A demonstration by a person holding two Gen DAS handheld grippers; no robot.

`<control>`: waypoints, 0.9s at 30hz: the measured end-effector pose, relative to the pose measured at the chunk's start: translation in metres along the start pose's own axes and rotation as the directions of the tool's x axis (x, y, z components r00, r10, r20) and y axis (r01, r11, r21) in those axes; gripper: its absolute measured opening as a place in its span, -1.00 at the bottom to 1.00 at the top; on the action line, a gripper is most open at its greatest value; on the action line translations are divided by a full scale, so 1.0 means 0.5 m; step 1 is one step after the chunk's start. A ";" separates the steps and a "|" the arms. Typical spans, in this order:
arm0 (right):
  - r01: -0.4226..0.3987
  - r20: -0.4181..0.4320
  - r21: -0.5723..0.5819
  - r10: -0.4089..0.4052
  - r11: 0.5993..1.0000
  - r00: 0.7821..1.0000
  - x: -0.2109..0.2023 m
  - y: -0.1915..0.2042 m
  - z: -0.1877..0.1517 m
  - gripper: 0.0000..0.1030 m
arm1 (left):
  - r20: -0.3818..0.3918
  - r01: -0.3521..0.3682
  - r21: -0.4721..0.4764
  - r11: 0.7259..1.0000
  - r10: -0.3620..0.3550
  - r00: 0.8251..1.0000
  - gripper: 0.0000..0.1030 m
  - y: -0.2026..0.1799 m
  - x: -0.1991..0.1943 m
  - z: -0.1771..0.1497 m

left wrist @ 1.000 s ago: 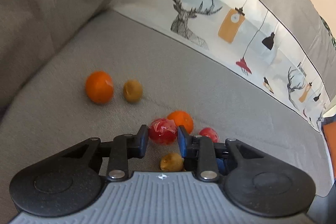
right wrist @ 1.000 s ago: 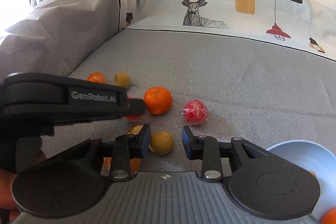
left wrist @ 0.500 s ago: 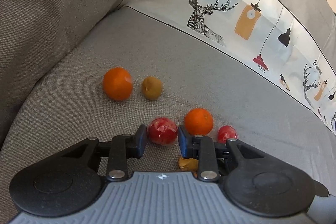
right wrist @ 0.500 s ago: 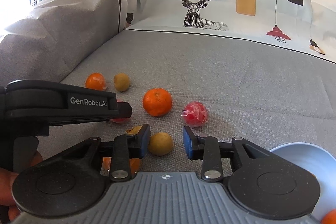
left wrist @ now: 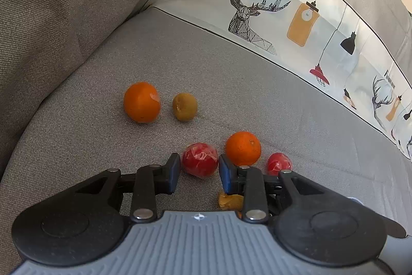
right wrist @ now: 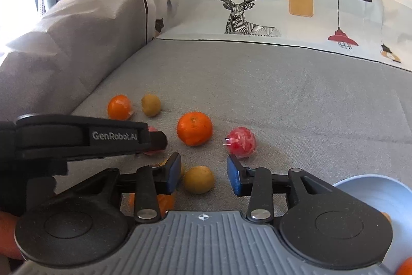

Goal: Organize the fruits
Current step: 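Move both tools back to the fruit cluster beside the plate, then grasp a red wrapped fruit with the left tool while the right grasps a brown fruit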

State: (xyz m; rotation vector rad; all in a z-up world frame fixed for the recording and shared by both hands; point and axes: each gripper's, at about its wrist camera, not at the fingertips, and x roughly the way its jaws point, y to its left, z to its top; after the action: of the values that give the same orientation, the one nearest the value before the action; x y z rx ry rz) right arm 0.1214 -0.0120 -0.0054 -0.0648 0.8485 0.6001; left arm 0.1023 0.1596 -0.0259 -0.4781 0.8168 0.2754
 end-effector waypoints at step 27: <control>-0.012 0.066 0.017 0.011 1.000 0.998 -0.031 -0.010 -0.003 -0.48 | 0.064 -0.005 0.034 0.999 0.003 0.998 -0.37 -0.010 -0.039 -0.012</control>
State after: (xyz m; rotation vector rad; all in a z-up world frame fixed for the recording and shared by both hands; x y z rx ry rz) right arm 0.1153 -0.0240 0.0036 -0.0239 0.7903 0.6020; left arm 0.0878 0.1515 -0.0132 -0.4331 0.7588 0.2787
